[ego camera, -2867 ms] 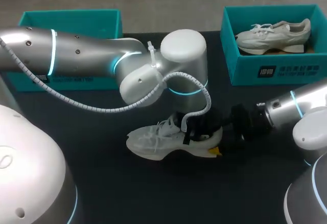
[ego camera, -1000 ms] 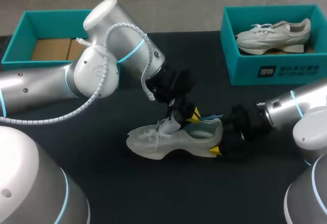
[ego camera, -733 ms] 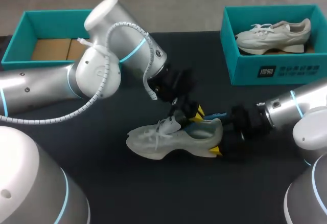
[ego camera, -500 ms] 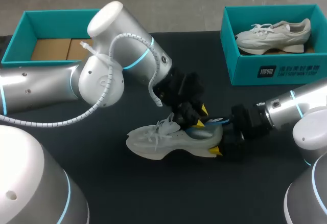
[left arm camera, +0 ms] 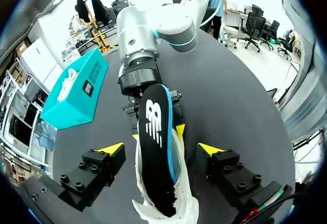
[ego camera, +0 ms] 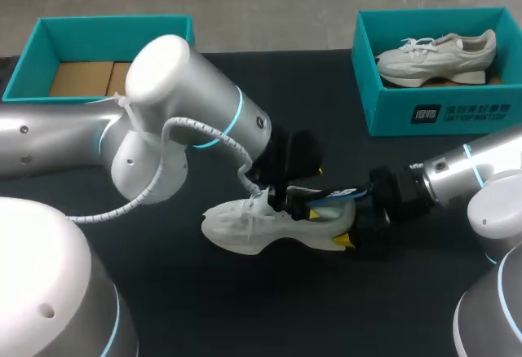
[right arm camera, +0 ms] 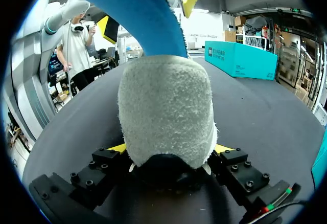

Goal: Take the shoe out of the shoebox, open the shoe tongue, remove and reinsert the insole, then place the shoe into the shoebox

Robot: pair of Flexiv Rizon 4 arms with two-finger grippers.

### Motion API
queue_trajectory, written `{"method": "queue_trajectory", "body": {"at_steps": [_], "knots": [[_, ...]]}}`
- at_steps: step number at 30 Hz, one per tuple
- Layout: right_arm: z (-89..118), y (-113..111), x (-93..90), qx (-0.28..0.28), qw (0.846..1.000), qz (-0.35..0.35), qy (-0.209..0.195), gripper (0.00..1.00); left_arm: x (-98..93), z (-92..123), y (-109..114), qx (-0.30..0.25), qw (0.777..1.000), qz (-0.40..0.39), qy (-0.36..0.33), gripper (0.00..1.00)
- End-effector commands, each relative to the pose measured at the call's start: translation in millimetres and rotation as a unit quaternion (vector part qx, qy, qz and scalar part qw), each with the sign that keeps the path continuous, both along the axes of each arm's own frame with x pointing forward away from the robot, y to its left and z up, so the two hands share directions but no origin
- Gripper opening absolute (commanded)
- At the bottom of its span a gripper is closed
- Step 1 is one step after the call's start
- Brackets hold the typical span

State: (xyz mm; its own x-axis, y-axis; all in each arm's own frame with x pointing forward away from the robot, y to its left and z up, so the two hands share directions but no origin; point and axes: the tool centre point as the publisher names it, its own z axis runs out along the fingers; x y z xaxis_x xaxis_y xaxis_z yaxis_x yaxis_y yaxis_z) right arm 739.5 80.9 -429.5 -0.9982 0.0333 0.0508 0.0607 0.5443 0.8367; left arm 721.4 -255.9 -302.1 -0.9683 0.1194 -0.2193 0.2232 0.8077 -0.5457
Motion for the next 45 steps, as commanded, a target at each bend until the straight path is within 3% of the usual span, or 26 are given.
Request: {"method": "queue_trajectory", "body": {"at_steps": [1, 12, 18, 20, 24, 25, 27, 28, 37, 45], "knots": [[-3, 2, -0.3, -0.002, 1.000, 0.000, 0.000, 0.00, -1.4, 0, 6, -0.003, 0.998, 0.036, -0.044, 0.86], [-3, 2, -0.3, -0.002, 1.000, 0.000, 0.000, 0.00, 9.5, -12, 1, 0.006, 0.998, 0.040, -0.048, 0.80], [-3, 2, -0.3, -0.002, 1.000, 0.000, 0.000, 0.00, 10.3, -18, -4, 0.008, 0.998, 0.038, -0.047, 0.68], [-3, 2, -0.3, -0.002, 1.000, 0.000, 0.000, 0.00, 9.5, -19, -4, 0.011, 0.998, 0.039, -0.047, 0.49], [-3, 2, -0.3, -0.002, 1.000, 0.000, 0.000, 0.00, 10.1, -25, -4, 0.014, 0.998, 0.039, -0.042, 0.40], [-3, 2, -0.3, -0.002, 1.000, 0.000, 0.000, 0.00, 9.6, -26, -4, 0.014, 0.998, 0.039, -0.041, 0.22], [-3, 2, -0.3, -0.002, 1.000, 0.000, 0.000, 0.00, 7.2, -25, -4, 0.012, 0.998, 0.039, -0.040, 0.03], [-3, 2, -0.3, -0.002, 1.000, 0.000, 0.000, 0.00, 5.8, -24, -4, 0.011, 0.998, 0.039, -0.040, 0.00], [-3, 2, -0.3, -0.002, 1.000, 0.000, 0.000, 0.00, -0.4, -10, 2, -0.006, 0.999, 0.031, -0.038, 0.00], [-3, 2, -0.3, -0.002, 1.000, 0.000, 0.000, 0.00, 5.1, 7, -9, -0.033, 0.999, 0.014, -0.037, 0.00]]}}
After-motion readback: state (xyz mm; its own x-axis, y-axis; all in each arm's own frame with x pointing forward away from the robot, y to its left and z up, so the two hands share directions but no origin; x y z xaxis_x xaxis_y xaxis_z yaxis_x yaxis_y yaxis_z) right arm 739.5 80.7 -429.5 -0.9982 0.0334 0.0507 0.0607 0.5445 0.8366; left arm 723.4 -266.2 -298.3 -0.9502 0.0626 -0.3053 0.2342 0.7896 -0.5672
